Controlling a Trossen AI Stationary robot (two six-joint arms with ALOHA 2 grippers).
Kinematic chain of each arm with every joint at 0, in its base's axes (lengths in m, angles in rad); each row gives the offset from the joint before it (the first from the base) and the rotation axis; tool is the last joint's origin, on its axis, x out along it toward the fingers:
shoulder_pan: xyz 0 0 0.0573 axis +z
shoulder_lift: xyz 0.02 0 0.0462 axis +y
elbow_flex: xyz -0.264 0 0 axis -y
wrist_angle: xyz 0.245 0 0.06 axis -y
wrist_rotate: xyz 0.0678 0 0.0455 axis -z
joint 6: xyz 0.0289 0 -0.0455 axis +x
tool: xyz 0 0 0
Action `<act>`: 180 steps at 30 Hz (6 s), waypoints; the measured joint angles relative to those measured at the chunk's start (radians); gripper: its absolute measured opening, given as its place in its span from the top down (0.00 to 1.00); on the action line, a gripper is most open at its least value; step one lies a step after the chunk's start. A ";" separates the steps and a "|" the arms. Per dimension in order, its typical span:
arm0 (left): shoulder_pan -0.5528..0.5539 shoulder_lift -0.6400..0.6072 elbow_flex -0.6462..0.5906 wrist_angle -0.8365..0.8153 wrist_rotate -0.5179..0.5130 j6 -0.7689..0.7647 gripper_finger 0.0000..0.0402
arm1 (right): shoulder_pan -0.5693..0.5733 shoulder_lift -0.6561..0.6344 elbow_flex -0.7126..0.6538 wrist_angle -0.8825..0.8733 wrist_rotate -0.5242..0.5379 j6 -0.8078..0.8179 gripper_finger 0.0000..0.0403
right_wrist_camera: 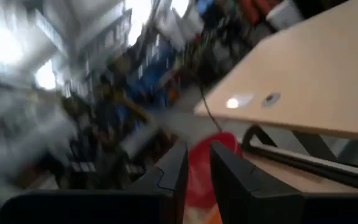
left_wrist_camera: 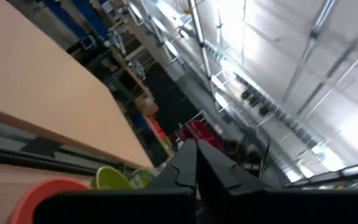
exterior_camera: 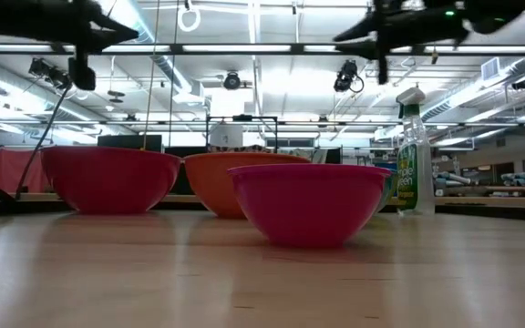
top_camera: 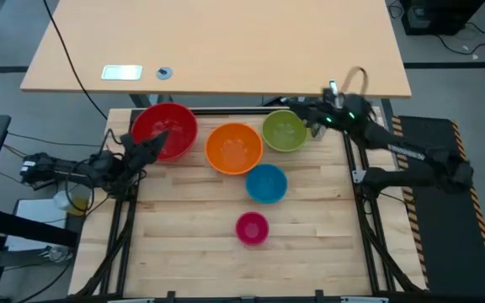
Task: Nest bowls inside each other
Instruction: Stack the orange bowl on top of the red bowl, then stack the green bowl on top of the orange bowl
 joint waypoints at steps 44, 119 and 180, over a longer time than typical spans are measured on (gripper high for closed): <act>0.325 0.310 0.610 -1.184 0.302 0.033 0.63 | 0.280 0.778 0.585 -0.981 0.201 0.230 0.44; 0.380 0.169 0.757 -1.339 0.548 0.083 0.63 | 0.191 1.395 1.575 -0.634 0.125 -0.146 0.35; 0.381 0.209 0.723 -1.207 0.297 0.204 0.63 | 0.412 0.679 0.758 -0.907 0.369 -1.099 0.96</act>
